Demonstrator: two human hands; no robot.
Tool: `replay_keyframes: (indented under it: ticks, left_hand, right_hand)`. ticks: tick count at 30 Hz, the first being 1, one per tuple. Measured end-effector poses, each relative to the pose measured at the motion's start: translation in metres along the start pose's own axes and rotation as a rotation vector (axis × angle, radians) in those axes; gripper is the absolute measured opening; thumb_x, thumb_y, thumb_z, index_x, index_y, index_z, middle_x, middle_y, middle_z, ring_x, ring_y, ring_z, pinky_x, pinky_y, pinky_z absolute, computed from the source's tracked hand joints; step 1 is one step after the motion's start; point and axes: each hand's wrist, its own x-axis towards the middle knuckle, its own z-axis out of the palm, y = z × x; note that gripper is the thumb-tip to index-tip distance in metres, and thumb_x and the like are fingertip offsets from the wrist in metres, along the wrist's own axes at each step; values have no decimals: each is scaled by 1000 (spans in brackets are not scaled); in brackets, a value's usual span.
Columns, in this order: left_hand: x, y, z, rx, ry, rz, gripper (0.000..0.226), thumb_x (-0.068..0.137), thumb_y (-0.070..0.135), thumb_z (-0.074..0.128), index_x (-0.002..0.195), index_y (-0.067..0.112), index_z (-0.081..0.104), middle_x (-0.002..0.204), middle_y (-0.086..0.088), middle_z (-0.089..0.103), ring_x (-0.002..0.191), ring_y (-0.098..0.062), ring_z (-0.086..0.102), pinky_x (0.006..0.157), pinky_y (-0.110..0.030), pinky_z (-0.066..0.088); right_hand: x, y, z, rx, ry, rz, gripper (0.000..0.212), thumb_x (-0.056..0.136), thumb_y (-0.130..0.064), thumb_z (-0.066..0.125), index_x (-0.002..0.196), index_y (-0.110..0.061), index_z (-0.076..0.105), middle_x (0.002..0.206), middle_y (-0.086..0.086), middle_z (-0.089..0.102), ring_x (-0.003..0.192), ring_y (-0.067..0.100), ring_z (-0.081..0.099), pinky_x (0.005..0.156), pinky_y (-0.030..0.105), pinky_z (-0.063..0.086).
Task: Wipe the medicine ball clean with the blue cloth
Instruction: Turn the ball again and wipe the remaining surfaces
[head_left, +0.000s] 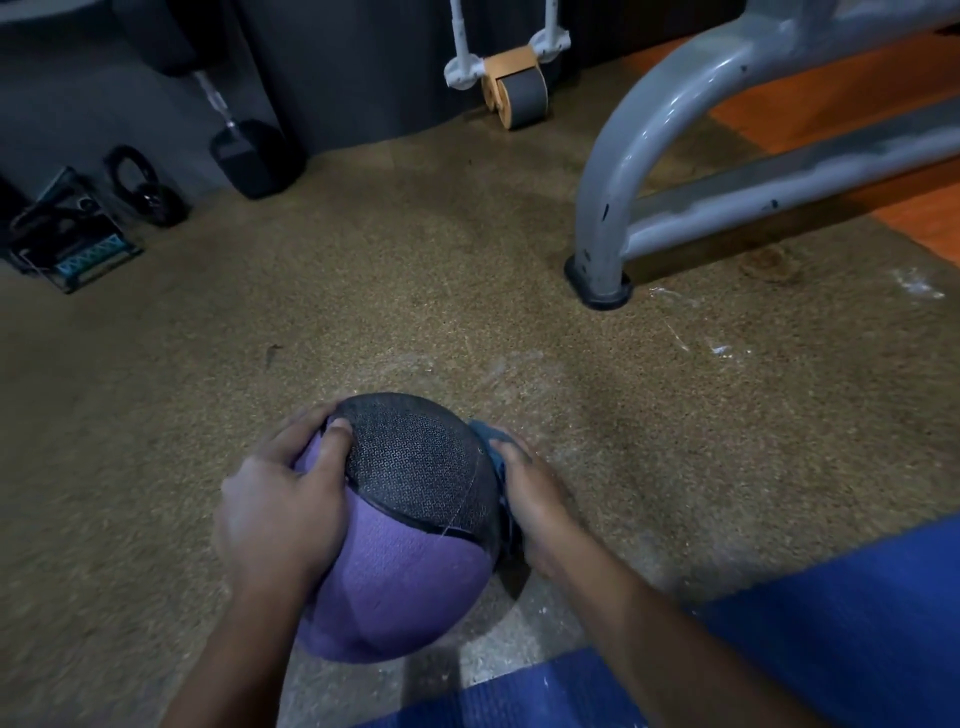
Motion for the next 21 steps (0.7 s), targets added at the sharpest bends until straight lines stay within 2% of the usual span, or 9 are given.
replay_keyframes:
  ticks: [3, 6, 8, 10, 13, 14, 16, 18, 21]
  left_hand:
    - [7, -4, 0, 11, -17, 4, 25, 91, 49, 56, 113, 49, 68, 126, 5, 67, 118, -29, 58, 95, -38, 42]
    - [9, -12, -4, -30, -46, 89, 25, 92, 46, 58, 114, 46, 69, 126, 13, 66, 118, -15, 58, 92, -31, 39]
    - [9, -14, -5, -44, -62, 114, 25, 92, 43, 59, 115, 44, 69, 126, 17, 65, 115, -8, 56, 93, -29, 38]
    - [10, -15, -4, -37, -47, 105, 25, 92, 44, 59, 115, 45, 69, 126, 18, 65, 117, -10, 56, 93, -29, 38]
    - [11, -12, -2, -31, -17, 40, 24, 91, 50, 57, 112, 49, 68, 123, 15, 67, 117, -18, 58, 92, -32, 40]
    - [12, -11, -2, -33, -18, 17, 25, 90, 52, 55, 111, 51, 68, 122, 12, 69, 116, -21, 59, 92, -34, 41]
    - [15, -6, -2, 38, -24, -12, 30, 92, 53, 50, 116, 49, 66, 126, 4, 67, 117, -29, 58, 93, -39, 43]
    - [14, 2, 3, 241, -62, 68, 44, 93, 57, 40, 130, 43, 59, 144, 0, 53, 131, -32, 48, 103, -46, 39]
    - [1, 16, 15, 486, -168, 307, 69, 82, 74, 27, 143, 44, 43, 156, 9, 36, 145, -24, 29, 112, -54, 26]
  right_hand:
    - [-42, -3, 11, -108, 240, -311, 41, 81, -49, 49, 121, -46, 60, 133, -9, 54, 123, 13, 51, 107, 41, 42]
    - [-71, -40, 37, -599, 182, -720, 52, 80, -55, 43, 131, -48, 53, 135, -13, 49, 126, 18, 39, 104, 36, 33]
    - [-64, -63, 53, -815, 113, -807, 49, 83, -53, 44, 131, -48, 52, 134, -13, 50, 122, 22, 38, 102, 38, 34]
    - [-38, -74, 56, -800, 63, -697, 45, 85, -50, 45, 129, -47, 55, 133, -12, 53, 119, 21, 42, 101, 38, 35]
    - [1, -63, 32, -416, -31, -394, 28, 89, -34, 53, 114, -41, 65, 120, -10, 64, 114, 18, 57, 97, 34, 46]
    - [3, -56, 22, -278, -41, -294, 25, 92, -27, 53, 111, -37, 66, 112, -10, 65, 108, 18, 61, 87, 27, 52]
    - [-3, -43, 9, -121, -61, -152, 26, 100, -19, 48, 118, -31, 61, 101, -16, 60, 91, 7, 61, 60, 10, 49]
    - [-5, -32, 2, -47, -62, -94, 29, 102, -17, 45, 127, -27, 58, 97, -17, 56, 80, -3, 53, 47, 5, 43]
    - [3, -30, 0, -27, -35, -82, 31, 102, -20, 46, 129, -28, 60, 107, -6, 59, 81, -1, 56, 51, 8, 47]
